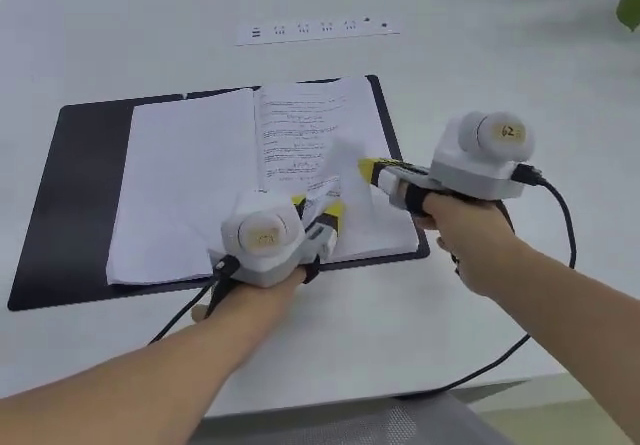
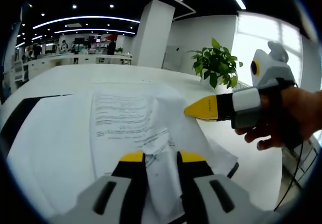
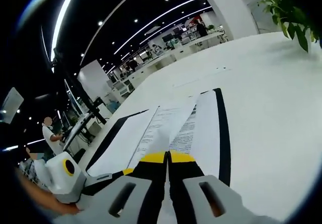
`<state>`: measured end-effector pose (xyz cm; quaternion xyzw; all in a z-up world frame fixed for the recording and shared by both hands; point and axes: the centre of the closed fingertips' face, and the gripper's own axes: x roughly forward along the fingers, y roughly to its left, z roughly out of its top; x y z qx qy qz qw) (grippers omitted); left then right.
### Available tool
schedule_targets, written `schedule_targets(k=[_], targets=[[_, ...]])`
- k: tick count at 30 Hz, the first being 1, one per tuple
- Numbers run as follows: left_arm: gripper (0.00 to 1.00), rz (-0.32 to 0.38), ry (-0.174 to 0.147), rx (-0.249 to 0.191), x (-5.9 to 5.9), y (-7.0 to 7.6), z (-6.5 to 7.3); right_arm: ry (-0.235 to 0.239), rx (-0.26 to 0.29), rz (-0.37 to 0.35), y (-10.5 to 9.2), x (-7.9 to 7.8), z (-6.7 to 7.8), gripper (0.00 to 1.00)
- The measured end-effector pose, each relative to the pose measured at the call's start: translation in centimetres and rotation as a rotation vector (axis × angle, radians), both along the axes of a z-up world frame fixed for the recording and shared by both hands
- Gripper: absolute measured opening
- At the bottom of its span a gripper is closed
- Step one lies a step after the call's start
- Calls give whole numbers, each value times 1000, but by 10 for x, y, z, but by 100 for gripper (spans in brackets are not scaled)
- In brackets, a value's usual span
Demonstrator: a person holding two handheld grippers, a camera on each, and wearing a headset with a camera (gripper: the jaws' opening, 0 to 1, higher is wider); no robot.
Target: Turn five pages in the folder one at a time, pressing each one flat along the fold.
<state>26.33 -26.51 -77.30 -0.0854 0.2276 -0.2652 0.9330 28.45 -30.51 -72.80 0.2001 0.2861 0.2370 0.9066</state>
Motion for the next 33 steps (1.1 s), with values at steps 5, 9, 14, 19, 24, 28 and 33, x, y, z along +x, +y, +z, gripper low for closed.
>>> schedule_targets(k=[5, 9, 14, 19, 24, 28, 33], targets=[[29, -9, 13, 6, -6, 4, 5, -29, -13, 5, 9, 2, 16, 0], [34, -4, 24, 27, -9, 14, 7, -52, -13, 15, 17, 2, 27, 0], [40, 6, 52, 48, -17, 31, 11, -66, 4, 16, 23, 2, 40, 0], [43, 15, 28, 50, -25, 51, 26, -59, 52, 9, 33, -1, 54, 0], [45, 25, -6, 45, -37, 77, 47, -34, 114, 18, 49, -3, 69, 0], [48, 49, -31, 40, -45, 102, 63, -11, 164, 30, 70, -5, 82, 0], [50, 98, -53, 45, -55, 142, 78, 15, 170, 58, 102, -9, 98, 0]])
